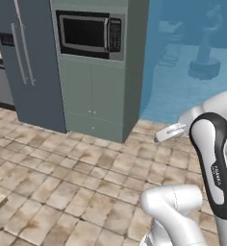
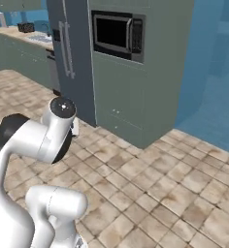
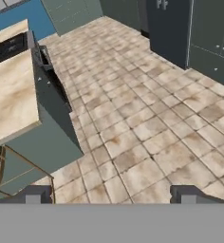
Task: Pick up the bowls from the cabinet and place each bowl in front of a stool on the dining counter.
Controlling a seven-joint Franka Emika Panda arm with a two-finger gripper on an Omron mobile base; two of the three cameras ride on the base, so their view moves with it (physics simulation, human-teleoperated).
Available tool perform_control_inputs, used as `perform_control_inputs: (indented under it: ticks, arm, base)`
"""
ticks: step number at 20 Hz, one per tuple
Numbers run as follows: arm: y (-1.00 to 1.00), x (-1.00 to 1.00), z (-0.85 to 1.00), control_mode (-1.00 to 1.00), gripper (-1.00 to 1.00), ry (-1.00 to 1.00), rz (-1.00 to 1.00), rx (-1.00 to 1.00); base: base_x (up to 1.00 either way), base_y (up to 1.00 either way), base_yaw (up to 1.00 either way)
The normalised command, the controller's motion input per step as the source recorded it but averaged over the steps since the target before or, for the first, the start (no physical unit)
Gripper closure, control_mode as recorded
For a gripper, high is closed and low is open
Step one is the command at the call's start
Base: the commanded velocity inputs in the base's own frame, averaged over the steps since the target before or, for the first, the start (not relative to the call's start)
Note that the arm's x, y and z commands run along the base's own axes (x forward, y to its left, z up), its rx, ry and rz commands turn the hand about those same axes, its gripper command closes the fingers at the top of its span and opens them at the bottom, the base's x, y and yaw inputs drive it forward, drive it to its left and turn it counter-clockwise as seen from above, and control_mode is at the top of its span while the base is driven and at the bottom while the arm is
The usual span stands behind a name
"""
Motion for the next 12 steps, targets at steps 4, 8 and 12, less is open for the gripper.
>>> perform_control_inputs:
  ticks: [4, 8, 12]
  arm:
    - [0.0, 0.0, 0.0, 1.0, -1.0, 0.0, 0.0, 0.0]
    - [0.0, 0.0, 0.0, 1.0, -1.0, 0.0, 0.0, 0.0]
    - [0.0, 0.0, 0.0, 1.0, -1.0, 0.0, 0.0, 0.0]
  base:
    - [1.0, 0.0, 0.33]
    - [1.0, 0.0, 0.44]
    - [1.0, 0.0, 0.55]
